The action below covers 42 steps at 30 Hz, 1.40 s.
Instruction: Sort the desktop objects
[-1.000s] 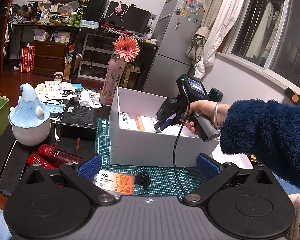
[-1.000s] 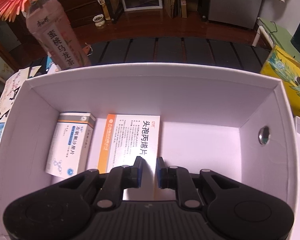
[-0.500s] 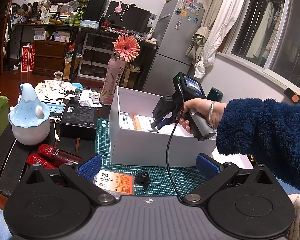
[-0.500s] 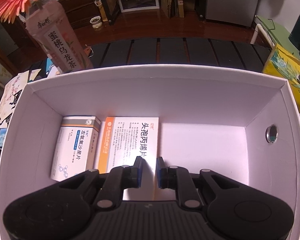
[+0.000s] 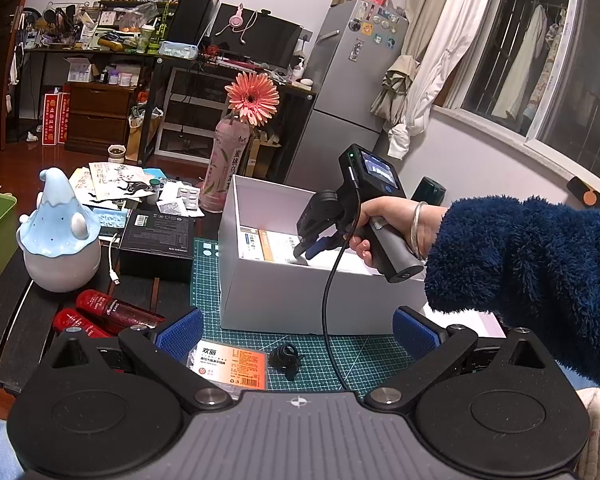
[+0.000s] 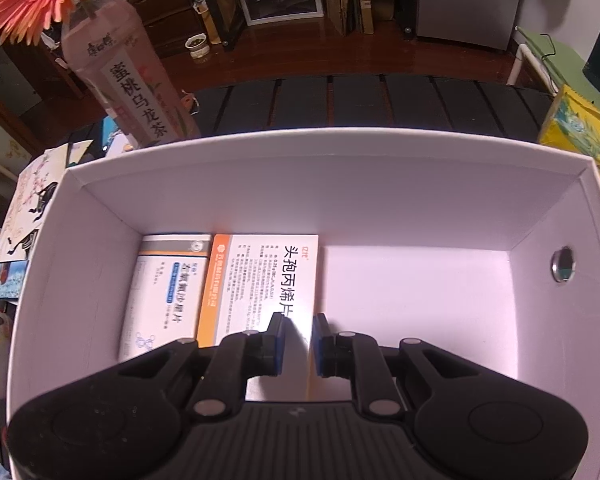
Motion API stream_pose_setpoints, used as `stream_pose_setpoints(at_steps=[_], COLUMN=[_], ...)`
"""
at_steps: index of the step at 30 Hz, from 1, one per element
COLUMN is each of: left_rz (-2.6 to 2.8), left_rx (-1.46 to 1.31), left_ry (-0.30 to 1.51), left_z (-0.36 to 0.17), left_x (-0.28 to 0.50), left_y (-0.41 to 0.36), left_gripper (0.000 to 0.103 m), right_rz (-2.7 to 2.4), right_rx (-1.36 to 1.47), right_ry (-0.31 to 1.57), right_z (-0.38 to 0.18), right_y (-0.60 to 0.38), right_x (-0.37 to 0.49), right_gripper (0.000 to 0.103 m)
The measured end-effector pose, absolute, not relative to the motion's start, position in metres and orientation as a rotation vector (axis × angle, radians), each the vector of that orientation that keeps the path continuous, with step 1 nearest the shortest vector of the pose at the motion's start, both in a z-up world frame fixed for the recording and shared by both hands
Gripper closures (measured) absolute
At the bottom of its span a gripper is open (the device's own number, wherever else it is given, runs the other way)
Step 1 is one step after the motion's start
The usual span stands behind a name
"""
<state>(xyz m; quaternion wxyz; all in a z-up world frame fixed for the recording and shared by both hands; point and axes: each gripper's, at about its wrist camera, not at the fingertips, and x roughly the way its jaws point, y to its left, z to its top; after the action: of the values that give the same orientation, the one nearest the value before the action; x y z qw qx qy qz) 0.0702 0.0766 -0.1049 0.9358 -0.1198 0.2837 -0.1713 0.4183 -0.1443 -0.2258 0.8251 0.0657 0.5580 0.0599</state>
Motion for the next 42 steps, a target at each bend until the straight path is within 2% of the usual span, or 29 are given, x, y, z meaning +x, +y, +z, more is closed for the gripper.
stream_pose_setpoints(at_steps=[18, 26, 42], left_rz=[-0.349, -0.344, -0.322], left_rx=[-0.249, -0.250, -0.236], left_ry=[0.582, 0.586, 0.606], left_z=[-0.106, -0.107, -0.107], left_x=[0.071, 0.073, 0.071], left_y=[0.078, 0.079, 0.078], left_gripper=[0.001, 0.001, 0.001], right_rz=[0.121, 0.134, 0.197], right_rx=[0.135, 0.128, 0.070], right_ry=[1.179, 1.143, 1.094], right_z=[-0.220, -0.199, -0.157], right_y=[-0.143, -0.155, -0.165], right_x=[0.418, 0.400, 0.336], right_gripper=[0.086, 0.081, 0.081])
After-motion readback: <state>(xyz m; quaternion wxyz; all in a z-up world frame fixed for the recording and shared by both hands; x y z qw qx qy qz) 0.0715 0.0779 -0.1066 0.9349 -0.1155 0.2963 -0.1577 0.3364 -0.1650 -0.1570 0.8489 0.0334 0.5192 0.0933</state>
